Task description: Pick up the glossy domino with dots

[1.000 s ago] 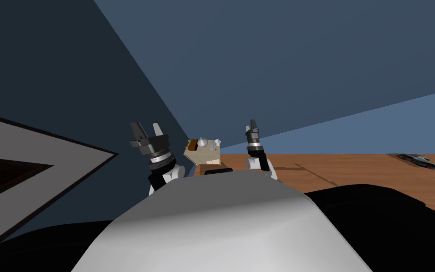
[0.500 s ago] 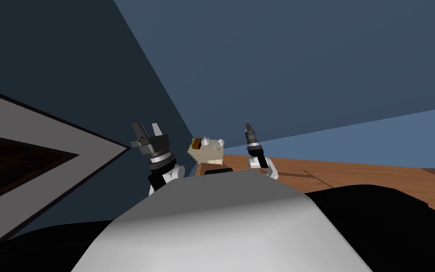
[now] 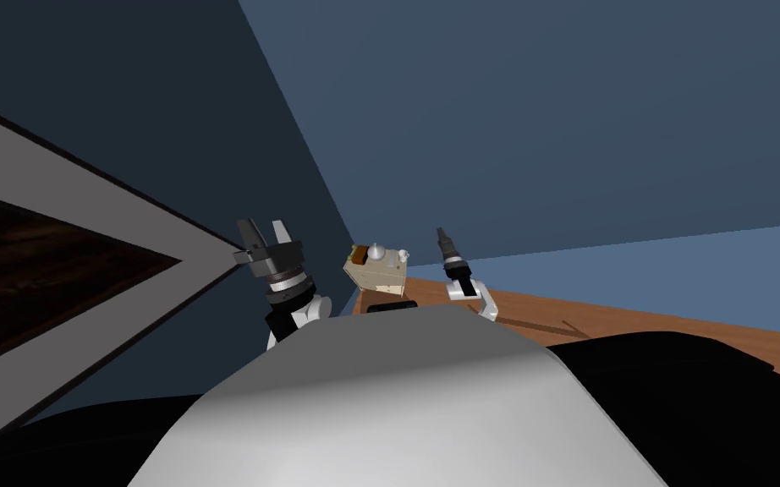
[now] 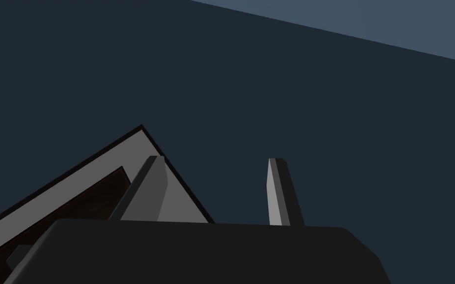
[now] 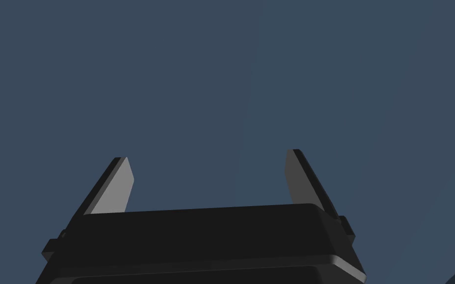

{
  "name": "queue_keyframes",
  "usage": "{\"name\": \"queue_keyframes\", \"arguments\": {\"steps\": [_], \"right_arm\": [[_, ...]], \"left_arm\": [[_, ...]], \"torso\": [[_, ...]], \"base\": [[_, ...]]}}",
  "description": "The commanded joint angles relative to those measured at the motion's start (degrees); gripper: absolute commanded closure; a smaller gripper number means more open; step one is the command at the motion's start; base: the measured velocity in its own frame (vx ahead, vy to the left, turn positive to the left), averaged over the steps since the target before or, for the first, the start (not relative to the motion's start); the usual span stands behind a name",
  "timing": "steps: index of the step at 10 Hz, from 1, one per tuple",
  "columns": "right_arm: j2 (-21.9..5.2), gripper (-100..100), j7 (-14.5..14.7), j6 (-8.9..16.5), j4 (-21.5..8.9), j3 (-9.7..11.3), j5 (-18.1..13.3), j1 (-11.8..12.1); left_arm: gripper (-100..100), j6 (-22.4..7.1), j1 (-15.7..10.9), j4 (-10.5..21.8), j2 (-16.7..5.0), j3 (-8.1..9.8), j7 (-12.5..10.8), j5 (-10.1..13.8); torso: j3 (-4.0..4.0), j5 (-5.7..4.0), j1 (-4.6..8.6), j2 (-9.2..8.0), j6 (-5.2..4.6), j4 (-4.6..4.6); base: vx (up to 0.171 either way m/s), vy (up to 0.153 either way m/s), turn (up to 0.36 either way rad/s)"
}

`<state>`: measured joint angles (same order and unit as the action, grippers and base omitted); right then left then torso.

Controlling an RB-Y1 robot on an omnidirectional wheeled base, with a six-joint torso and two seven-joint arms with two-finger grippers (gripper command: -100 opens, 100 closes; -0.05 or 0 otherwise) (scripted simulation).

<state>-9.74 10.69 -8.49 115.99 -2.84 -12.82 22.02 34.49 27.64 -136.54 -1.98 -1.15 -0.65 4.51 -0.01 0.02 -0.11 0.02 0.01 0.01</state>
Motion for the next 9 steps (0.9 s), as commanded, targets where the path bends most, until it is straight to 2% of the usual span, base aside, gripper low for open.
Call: {"name": "queue_keyframes", "arguments": {"steps": [1, 2, 3, 4, 5, 7, 8, 9], "right_arm": [[0.01, -100, 0.23, 1.56, -0.79, -0.14, -2.17, -0.59], [-0.29, -100, 0.33, 3.12, -2.58, -0.67, -4.18, -1.10], [-0.29, -100, 0.33, 3.12, -2.58, -0.67, -4.78, -1.10], [-0.53, -100, 0.38, 4.72, -4.46, -1.18, -7.00, -1.62], [-0.53, -100, 0.38, 4.72, -4.46, -1.18, -7.48, -1.62], [-0.88, -100, 0.30, 7.84, -8.50, -2.14, -11.69, -2.66], [-0.88, -100, 0.30, 7.99, -8.50, -2.14, -13.13, -2.66], [-0.98, -100, 0.17, 9.65, -10.64, -2.57, -15.21, -3.19]], "left_arm": [[0, 0.00, 0.00, 0.00, 0.00, 0.00, 0.00, 0.00], [0, 0.00, 0.01, 0.00, 0.00, 0.00, 0.00, 0.00], [0, 0.00, 0.00, 0.00, 0.00, 0.00, 0.00, 0.00], [0, 0.00, 0.01, 0.00, 0.00, 0.00, 0.00, 0.00], [0, 0.00, 0.00, 0.00, 0.00, 0.00, 0.00, 0.00], [0, 0.00, 0.00, 0.00, 0.00, 0.00, 0.00, 0.00], [0, 0.00, 0.00, 0.00, 0.00, 0.00, 0.00, 0.00], [0, 0.00, 0.01, 0.00, 0.00, 0.01, 0.00, 0.00]], "torso": [[0.00, 0.00, 0.00, 0.00, 0.00, 0.00], [0.01, 0.00, 0.02, -0.01, -0.03, 0.00], [0.00, 0.00, 0.01, 0.01, 0.00, 0.00], [0.00, 0.00, 0.02, 0.00, -0.03, 0.00], [0.01, 0.00, 0.00, -0.02, 0.00, 0.00], [0.01, 0.00, -0.01, -0.01, 0.00, 0.00], [-0.01, 0.01, -0.03, 0.01, 0.00, 0.00], [0.00, 0.01, 0.01, 0.00, -0.04, 0.00]], "base": [[0.003, 0.022, 0.062], [0.007, 0.028, 0.143], [0.006, 0.020, 0.083], [0.001, 0.029, 0.180], [0.002, 0.021, 0.080], [0.008, 0.033, 0.229], [0.009, 0.025, 0.086], [0.010, 0.035, 0.173]]}}
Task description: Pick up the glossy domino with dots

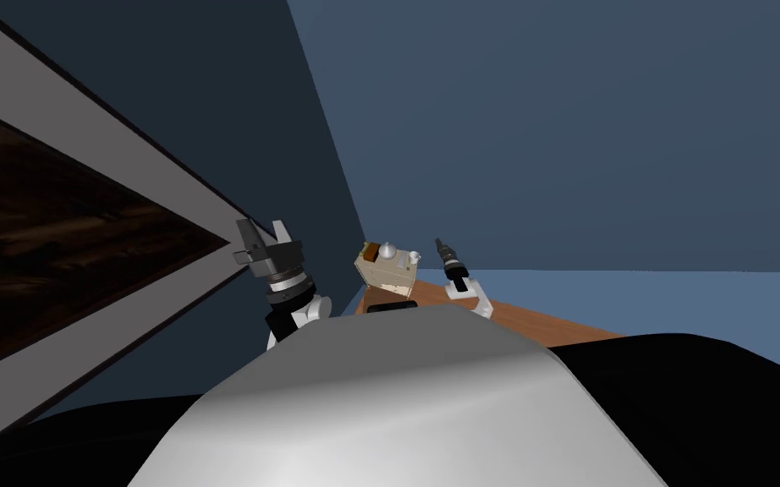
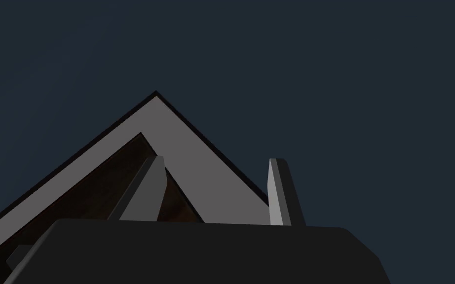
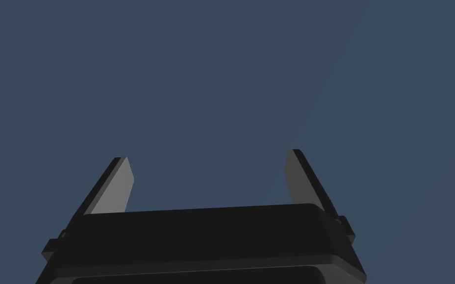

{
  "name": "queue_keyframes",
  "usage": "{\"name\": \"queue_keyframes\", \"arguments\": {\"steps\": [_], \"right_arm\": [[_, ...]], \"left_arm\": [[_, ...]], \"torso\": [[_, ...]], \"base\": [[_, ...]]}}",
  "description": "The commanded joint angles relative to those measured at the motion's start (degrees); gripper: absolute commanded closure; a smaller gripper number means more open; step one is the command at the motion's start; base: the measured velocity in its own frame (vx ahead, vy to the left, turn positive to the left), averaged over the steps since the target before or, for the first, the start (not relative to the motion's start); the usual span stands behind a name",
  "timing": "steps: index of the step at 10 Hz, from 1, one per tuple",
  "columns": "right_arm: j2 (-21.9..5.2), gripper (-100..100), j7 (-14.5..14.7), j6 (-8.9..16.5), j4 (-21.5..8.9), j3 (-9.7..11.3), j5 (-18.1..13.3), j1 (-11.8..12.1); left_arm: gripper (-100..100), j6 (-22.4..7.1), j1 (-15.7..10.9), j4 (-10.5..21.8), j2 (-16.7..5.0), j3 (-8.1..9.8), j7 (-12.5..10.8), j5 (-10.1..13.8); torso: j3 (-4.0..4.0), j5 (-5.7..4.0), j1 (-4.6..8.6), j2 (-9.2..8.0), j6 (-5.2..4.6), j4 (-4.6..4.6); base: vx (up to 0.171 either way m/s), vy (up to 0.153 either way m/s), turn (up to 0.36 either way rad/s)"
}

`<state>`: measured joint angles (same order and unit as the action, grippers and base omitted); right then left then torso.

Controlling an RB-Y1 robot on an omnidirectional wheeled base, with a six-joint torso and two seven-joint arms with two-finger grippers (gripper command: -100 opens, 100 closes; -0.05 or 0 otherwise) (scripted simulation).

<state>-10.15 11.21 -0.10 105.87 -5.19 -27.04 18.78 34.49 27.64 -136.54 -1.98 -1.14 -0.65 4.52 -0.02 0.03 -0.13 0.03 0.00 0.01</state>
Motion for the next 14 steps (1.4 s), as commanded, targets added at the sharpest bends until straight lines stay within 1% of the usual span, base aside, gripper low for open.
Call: {"name": "queue_keyframes", "arguments": {"steps": [1, 2, 3, 4, 5, 6, 7, 8, 9, 10, 11, 12, 13, 14], "right_arm": [[-0.57, -100, -0.35, 1.26, -0.53, -0.22, -1.84, 0.05], [-0.62, -100, -0.56, 2.91, -2.76, -0.62, -4.10, -0.47], [-0.62, -100, -0.56, 2.91, -2.76, -0.62, -4.81, -0.47], [-0.62, -100, -0.83, 4.56, -5.06, -0.98, -6.76, -0.98], [-0.62, -100, -0.83, 4.56, -5.06, -0.98, -7.82, -0.98], [-0.59, -100, -1.19, 6.19, -7.43, -1.30, -9.81, -1.48], [-0.59, -100, -1.19, 6.19, -7.43, -1.30, -10.86, -1.48], [-0.51, -100, -1.61, 7.81, -9.87, -1.58, -12.65, -1.97], [-0.51, -100, -1.61, 7.81, -9.87, -1.58, -13.92, -1.97], [-0.40, -100, -2.12, 9.41, -12.18, -1.81, -15.90, -2.45], [-0.40, -100, -2.12, 9.41, -12.36, -1.81, -16.99, -2.45], [-0.25, -100, -2.69, 10.98, -14.67, -2.00, -18.87, -2.90], [-0.25, -100, -2.69, 10.98, -14.90, -2.00, -20.05, -2.90], [-0.09, -100, -3.32, 12.51, -17.33, -2.14, -22.17, -3.33]], "left_arm": [[0, 0.00, 0.00, 0.00, 0.00, 0.00, 0.00, 0.00], [0, 0.00, 0.01, 0.00, 0.00, 0.00, 0.00, 0.00], [0, 0.00, 0.00, 0.00, 0.00, 0.00, 0.00, 0.00], [0, 0.00, 0.01, 0.00, 0.00, 0.00, 0.00, 0.00], [0, 0.00, 0.00, 0.00, 0.00, 0.00, 0.00, 0.00], [0, 0.00, 0.01, 0.00, 0.00, 0.01, 0.00, 0.00], [0, 0.00, 0.00, 0.00, 0.00, 0.00, 0.00, 0.00], [0, 0.00, 0.01, 0.00, 0.00, 0.01, 0.00, 0.00], [0, 0.00, 0.00, 0.00, 0.00, 0.00, 0.00, 0.00], [0, 0.00, 0.01, 0.00, 0.00, 0.01, 0.00, 0.00], [0, 0.00, 0.00, 0.00, 0.00, 0.00, 0.00, 0.00], [0, 0.00, 0.01, 0.00, 0.00, 0.01, 0.00, 0.00], [0, 0.00, 0.01, 0.00, 0.00, 0.00, 0.00, 0.00], [0, 0.00, 0.01, 0.00, 0.00, 0.01, 0.00, 0.00]], "torso": [[0.00, 0.00, 0.00, 0.00, 0.00, 0.00], [0.01, 0.00, 0.03, -0.01, -0.03, 0.00], [0.01, 0.00, 0.04, -0.01, -0.01, 0.00], [0.01, 0.00, 0.05, -0.02, -0.03, -0.01], [0.00, 0.00, 0.02, 0.00, 0.00, 0.00], [0.01, 0.00, 0.05, -0.01, -0.04, 0.00], [0.00, 0.00, 0.03, 0.00, -0.01, 0.00], [0.01, 0.00, 0.05, -0.01, -0.04, 0.00], [0.01, 0.00, 0.04, -0.01, -0.02, 0.00], [0.00, 0.00, 0.06, -0.01, -0.04, 0.00], [0.00, 0.00, 0.04, 0.01, -0.01, 0.00], [0.00, 0.00, 0.06, -0.01, -0.05, 0.00], [0.00, 0.00, 0.04, 0.01, -0.03, 0.00], [0.00, 0.00, 0.04, 0.00, -0.04, 0.00]], "base": [[0.009, 0.024, 0.091], [0.008, 0.027, 0.158], [0.008, 0.019, 0.100], [0.013, 0.026, 0.235], [0.012, 0.018, 0.078], [0.012, 0.028, 0.176], [0.012, 0.017, 0.086], [0.016, 0.021, 0.182], [0.013, 0.016, 0.098], [0.016, 0.024, 0.187], [0.014, 0.015, 0.091], [0.018, 0.023, 0.160], [0.017, 0.017, 0.112], [0.015, 0.023, 0.197]]}}
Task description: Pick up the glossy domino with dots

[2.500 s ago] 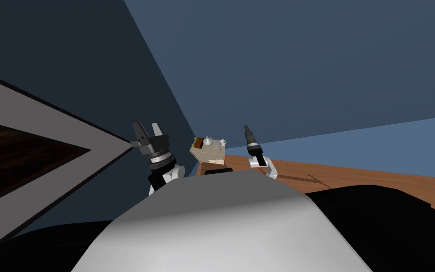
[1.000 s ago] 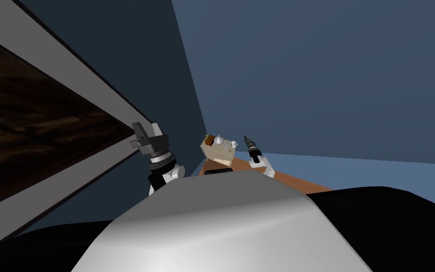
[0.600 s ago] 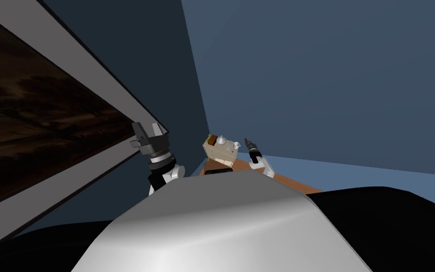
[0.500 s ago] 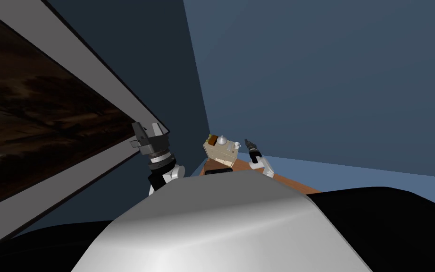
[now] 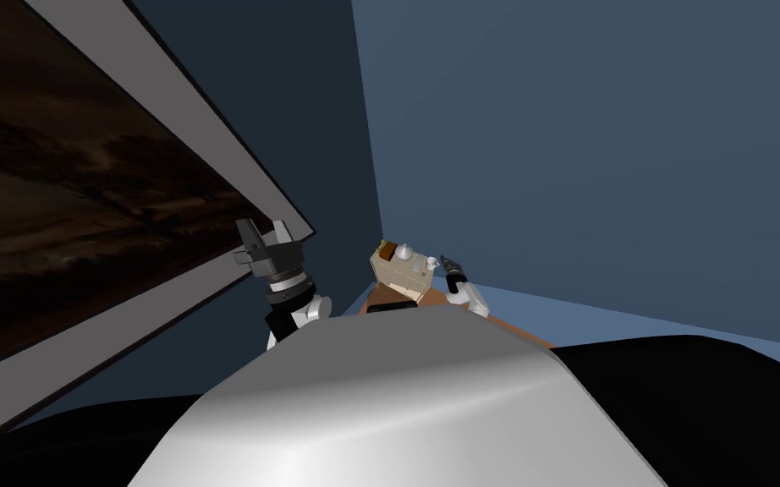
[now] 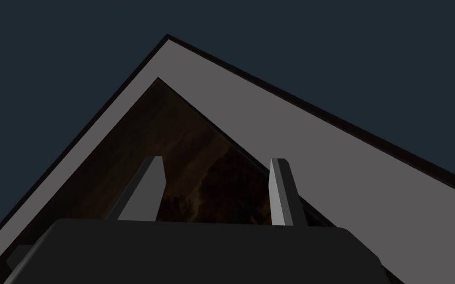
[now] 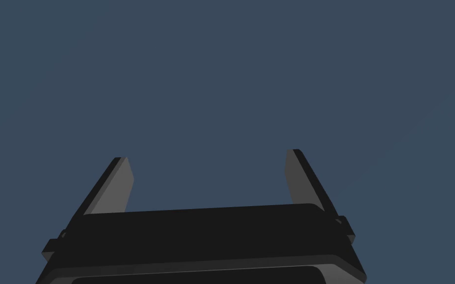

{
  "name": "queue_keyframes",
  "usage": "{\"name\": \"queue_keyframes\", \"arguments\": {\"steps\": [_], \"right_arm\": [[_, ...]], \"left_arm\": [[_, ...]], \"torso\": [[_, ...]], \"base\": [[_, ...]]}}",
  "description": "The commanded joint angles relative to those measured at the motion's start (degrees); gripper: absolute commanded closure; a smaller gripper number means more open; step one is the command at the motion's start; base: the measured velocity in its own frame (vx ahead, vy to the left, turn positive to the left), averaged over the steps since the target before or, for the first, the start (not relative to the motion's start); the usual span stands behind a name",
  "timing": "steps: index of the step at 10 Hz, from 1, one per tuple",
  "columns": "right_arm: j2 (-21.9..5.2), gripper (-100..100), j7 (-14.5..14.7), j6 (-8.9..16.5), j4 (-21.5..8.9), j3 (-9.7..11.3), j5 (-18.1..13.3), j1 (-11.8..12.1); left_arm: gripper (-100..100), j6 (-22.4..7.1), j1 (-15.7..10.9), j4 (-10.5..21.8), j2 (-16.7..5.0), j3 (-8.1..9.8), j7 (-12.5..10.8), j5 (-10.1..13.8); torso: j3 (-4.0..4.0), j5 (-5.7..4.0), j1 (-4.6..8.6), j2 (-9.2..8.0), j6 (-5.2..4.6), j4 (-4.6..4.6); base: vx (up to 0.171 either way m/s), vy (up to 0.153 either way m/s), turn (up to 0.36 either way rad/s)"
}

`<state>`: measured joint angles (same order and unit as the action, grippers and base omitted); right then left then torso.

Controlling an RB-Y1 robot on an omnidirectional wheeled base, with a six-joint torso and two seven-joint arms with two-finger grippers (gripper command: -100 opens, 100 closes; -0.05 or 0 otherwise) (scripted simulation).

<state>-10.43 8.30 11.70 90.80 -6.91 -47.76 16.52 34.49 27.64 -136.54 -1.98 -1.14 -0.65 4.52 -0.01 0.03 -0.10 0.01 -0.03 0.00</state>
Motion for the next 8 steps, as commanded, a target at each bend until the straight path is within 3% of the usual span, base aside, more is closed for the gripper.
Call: {"name": "queue_keyframes", "arguments": {"steps": [1, 8], "right_arm": [[0.18, -100, -0.40, 0.71, -2.40, -0.42, -2.38, -1.07], [1.09, -100, -3.42, 6.42, -12.25, -0.61, -12.75, -2.56]], "left_arm": [[0, 0.00, 0.00, 0.00, 0.00, 0.00, 0.00, 0.00], [0, 0.00, 0.01, 0.00, 0.00, 0.01, 0.00, 0.00]], "torso": [[0.00, 0.00, 0.00, 0.00, 0.00, 0.00], [0.00, 0.00, 0.02, -0.01, -0.03, 0.00]], "base": [[0.011, 0.016, 0.098], [0.013, 0.019, 0.140]]}}
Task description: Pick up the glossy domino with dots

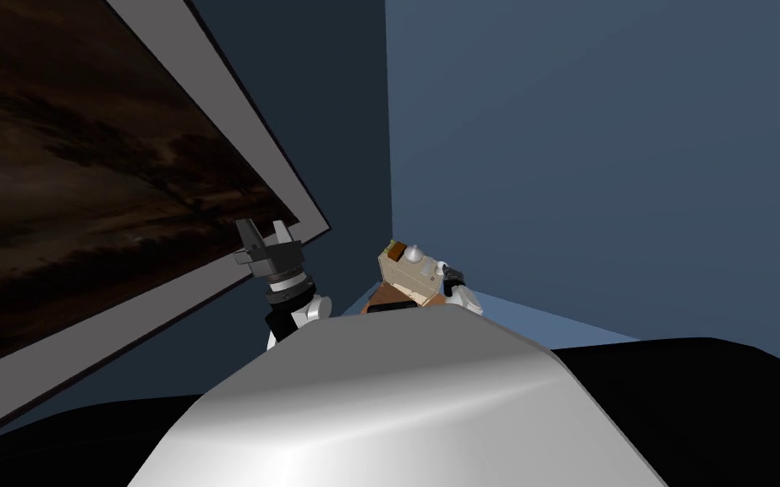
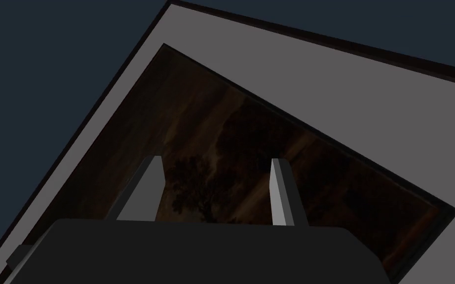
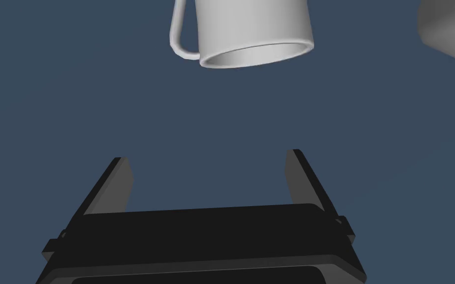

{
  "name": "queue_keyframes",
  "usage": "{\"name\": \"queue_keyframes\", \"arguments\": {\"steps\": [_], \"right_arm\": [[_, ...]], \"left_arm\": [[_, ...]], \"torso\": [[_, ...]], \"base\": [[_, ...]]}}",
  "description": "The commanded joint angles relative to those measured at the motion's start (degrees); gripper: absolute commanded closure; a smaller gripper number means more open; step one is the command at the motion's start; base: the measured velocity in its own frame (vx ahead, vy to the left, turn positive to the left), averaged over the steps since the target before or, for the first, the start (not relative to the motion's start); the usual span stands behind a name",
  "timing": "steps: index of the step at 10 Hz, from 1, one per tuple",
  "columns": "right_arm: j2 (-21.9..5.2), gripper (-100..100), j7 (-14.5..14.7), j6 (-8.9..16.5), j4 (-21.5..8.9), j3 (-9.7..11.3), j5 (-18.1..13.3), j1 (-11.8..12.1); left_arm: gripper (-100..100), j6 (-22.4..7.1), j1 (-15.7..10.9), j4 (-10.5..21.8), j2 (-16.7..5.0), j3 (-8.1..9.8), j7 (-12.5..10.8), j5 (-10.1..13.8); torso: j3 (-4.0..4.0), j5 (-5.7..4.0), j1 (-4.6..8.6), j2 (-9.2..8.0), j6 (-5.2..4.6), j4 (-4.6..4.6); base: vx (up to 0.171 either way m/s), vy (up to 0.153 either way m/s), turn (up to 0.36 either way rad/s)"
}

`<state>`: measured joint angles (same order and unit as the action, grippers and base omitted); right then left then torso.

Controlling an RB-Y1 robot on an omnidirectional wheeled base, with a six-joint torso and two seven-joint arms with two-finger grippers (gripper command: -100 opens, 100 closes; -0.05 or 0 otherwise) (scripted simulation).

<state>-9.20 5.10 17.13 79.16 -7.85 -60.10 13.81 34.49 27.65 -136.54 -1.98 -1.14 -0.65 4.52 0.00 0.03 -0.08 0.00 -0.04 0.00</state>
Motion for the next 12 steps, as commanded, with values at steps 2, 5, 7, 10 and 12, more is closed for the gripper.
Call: {"name": "queue_keyframes", "arguments": {"steps": [2, 5, 7, 10, 12], "right_arm": [[0.16, -100, -1.04, 2.28, -3.49, 0.35, -4.43, -0.17], [0.90, -100, -2.69, 4.65, -7.87, 0.46, -8.92, -0.74], [1.34, -100, -3.50, 5.74, -10.31, 0.53, -12.12, -0.99], [2.35, -100, -5.03, 7.68, -14.30, 0.70, -16.47, -1.43], [3.50, -100, -6.38, 9.30, -17.71, 0.84, -19.94, -1.78]], "left_arm": [[0, 0.00, 0.01, 0.00, 0.00, 0.00, 0.00, 0.00], [0, 0.00, 0.01, 0.00, 0.00, 0.00, 0.00, 0.00], [0, 0.00, 0.01, 0.00, 0.00, 0.00, 0.00, 0.00], [0, 0.00, 0.01, 0.00, 0.00, 0.01, 0.00, 0.00], [0, 0.00, 0.00, 0.00, 0.00, 0.00, 0.00, 0.00]], "torso": [[0.01, 0.00, 0.02, -0.01, -0.03, 0.00], [-0.01, 0.01, 0.01, 0.02, -0.04, 0.01], [0.01, 0.01, 0.01, -0.02, -0.04, 0.00], [0.00, 0.01, 0.03, 0.00, -0.05, 0.00], [-0.01, 0.00, 0.04, 0.01, -0.02, 0.00]], "base": [[0.013, 0.015, 0.137], [0.021, 0.019, 0.139], [0.010, 0.013, 0.111], [0.020, 0.010, 0.139], [0.024, 0.004, 0.187]]}}
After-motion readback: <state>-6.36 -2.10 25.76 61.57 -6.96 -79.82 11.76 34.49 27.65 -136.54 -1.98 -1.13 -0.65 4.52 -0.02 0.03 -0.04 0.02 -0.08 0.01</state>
